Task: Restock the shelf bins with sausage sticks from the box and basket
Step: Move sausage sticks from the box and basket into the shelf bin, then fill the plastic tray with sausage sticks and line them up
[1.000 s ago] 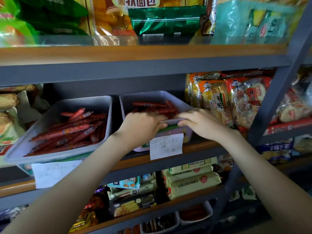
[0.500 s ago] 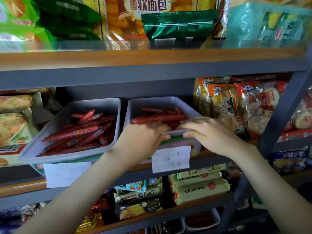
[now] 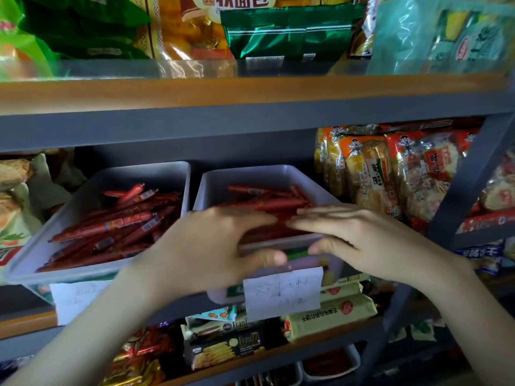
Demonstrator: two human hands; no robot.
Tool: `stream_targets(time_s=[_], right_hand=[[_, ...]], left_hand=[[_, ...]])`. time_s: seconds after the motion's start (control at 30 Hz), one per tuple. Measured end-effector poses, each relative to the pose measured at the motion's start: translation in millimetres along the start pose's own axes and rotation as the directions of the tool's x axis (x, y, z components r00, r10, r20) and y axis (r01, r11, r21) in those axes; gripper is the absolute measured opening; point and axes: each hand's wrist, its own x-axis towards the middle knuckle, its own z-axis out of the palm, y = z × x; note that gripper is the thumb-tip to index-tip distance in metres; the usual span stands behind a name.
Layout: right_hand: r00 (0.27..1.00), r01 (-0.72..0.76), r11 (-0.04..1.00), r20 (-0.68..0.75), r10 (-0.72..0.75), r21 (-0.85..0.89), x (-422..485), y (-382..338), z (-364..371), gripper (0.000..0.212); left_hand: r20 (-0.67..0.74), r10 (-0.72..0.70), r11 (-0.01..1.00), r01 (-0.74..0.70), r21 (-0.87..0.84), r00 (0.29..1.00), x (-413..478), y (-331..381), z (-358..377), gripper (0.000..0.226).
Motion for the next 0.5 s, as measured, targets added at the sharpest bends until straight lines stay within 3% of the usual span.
stream_targets(time_s=[0.07,0.13,0.2,0.27,0.3,0.33,0.4,0.43,0.5], right_hand=[[0.997,-0.031,0.991,0.070,0.022,0.128,3,2,-6,0.057],[0.990,-0.133,0.915,0.100,0.102,0.380,8,4,-10,0.055],[0.970,-0.214,0.764,0.037,0.242,0.609,17,15,-7,0.052],[0.899,-0.305,0.625,0.001,0.438,0.718,32,31,-2,0.039],[0.861,-0.374,0.557,0.054,0.506,0.741,37,38,1,0.041],[0.831,-0.433,0.458,0.147,0.536,0.777,39,43,6,0.043],[0.777,-0.516,0.227,0.340,0.530,0.826,49,46,13,0.026],[0.764,-0.530,0.151,0.393,0.511,0.834,55,43,14,0.021],[0.772,-0.514,0.064,0.429,0.470,0.855,60,40,16,0.022]], left_hand=[[0.120,-0.096,0.956,0.125,-0.266,0.988,2,-10,-10,0.071],[0.140,-0.237,0.860,0.274,-0.430,0.961,6,-16,-14,0.049],[0.180,-0.366,0.815,0.408,-0.412,0.913,8,-20,-12,0.034],[0.175,-0.483,0.759,0.510,-0.404,0.858,10,-23,-6,0.047],[0.166,-0.566,0.661,0.565,-0.494,0.808,12,-24,-3,0.049],[0.200,-0.632,0.506,0.594,-0.626,0.749,14,-26,-1,0.042],[0.321,-0.691,0.151,0.564,-0.812,0.648,21,-30,2,0.020],[0.373,-0.697,0.040,0.552,-0.833,0.613,23,-31,3,0.015],[0.448,-0.684,-0.065,0.564,-0.823,0.576,25,-31,6,0.010]])
